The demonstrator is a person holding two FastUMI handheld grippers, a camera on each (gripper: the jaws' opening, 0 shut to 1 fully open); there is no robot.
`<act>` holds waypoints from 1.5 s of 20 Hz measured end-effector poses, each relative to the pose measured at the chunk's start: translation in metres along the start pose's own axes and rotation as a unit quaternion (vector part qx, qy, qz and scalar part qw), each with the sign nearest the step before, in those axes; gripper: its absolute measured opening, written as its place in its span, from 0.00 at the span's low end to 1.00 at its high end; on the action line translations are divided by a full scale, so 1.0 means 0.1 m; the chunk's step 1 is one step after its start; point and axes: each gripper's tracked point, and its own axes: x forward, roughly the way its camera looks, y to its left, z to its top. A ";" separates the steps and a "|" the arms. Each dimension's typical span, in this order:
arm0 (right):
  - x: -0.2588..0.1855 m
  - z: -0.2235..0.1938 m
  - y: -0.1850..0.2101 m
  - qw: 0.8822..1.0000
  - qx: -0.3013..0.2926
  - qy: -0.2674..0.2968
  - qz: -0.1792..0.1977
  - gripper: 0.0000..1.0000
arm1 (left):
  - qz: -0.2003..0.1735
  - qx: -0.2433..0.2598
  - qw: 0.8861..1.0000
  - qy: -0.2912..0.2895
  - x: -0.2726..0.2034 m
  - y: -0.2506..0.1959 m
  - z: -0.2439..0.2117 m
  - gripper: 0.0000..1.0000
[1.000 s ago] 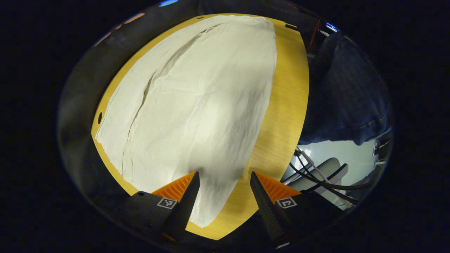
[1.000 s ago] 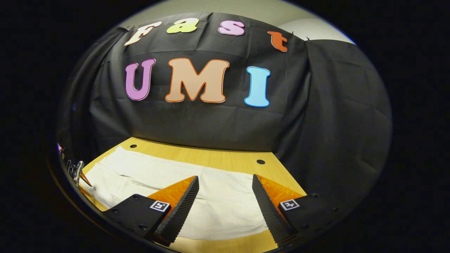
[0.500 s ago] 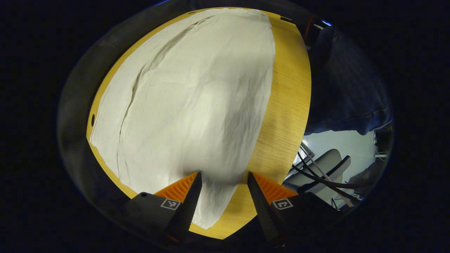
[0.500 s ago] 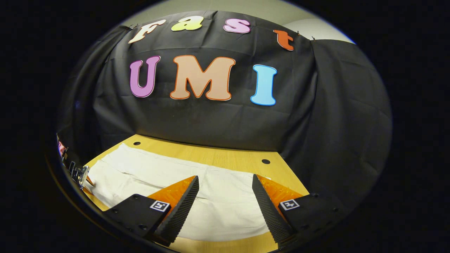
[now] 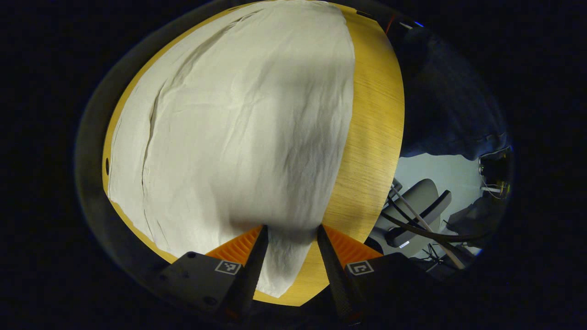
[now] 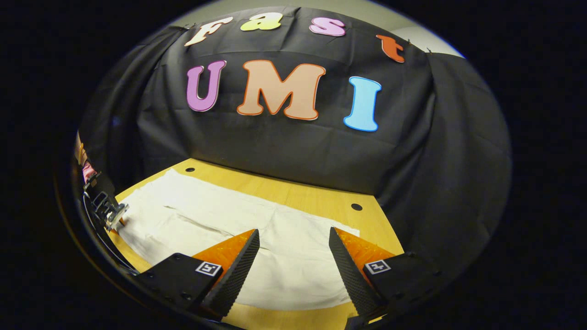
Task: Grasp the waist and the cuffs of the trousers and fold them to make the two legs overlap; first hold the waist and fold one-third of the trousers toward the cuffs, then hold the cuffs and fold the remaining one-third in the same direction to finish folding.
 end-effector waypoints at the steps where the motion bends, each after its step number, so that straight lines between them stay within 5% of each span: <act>1: 0.02 -0.05 0.02 1.000 -0.006 0.007 0.013 0.98 | 0.001 -0.003 1.000 0.003 0.01 0.03 0.00 0.66; 3: 0.03 -0.18 0.08 0.998 -0.020 0.026 0.047 0.98 | 0.004 -0.008 1.000 0.007 -0.01 0.08 0.00 0.57; 6: 0.06 -0.50 0.14 0.991 -0.072 0.061 0.094 0.98 | 0.012 -0.020 1.000 0.007 -0.02 0.18 0.04 0.27; 10: 0.08 -0.95 0.18 0.969 -0.141 0.121 0.160 0.98 | 0.035 -0.012 0.999 0.017 -0.02 0.20 0.06 0.00; 17: -0.05 -1.76 0.02 0.904 -0.258 0.221 0.261 0.98 | 0.033 -0.032 0.999 0.026 -0.01 0.21 0.06 0.00; 23: -0.02 -2.41 -0.23 0.843 -0.324 0.301 0.306 0.98 | 0.025 -0.038 0.998 0.045 -0.04 0.19 0.06 0.00; 26: 0.01 -2.56 -0.28 0.822 -0.332 0.328 0.326 0.97 | 0.020 -0.039 0.997 0.056 -0.03 0.19 0.06 0.00; 30: 0.02 -2.59 -0.23 0.815 -0.311 0.345 0.347 0.88 | 0.013 -0.043 0.997 0.067 -0.03 0.20 0.06 0.00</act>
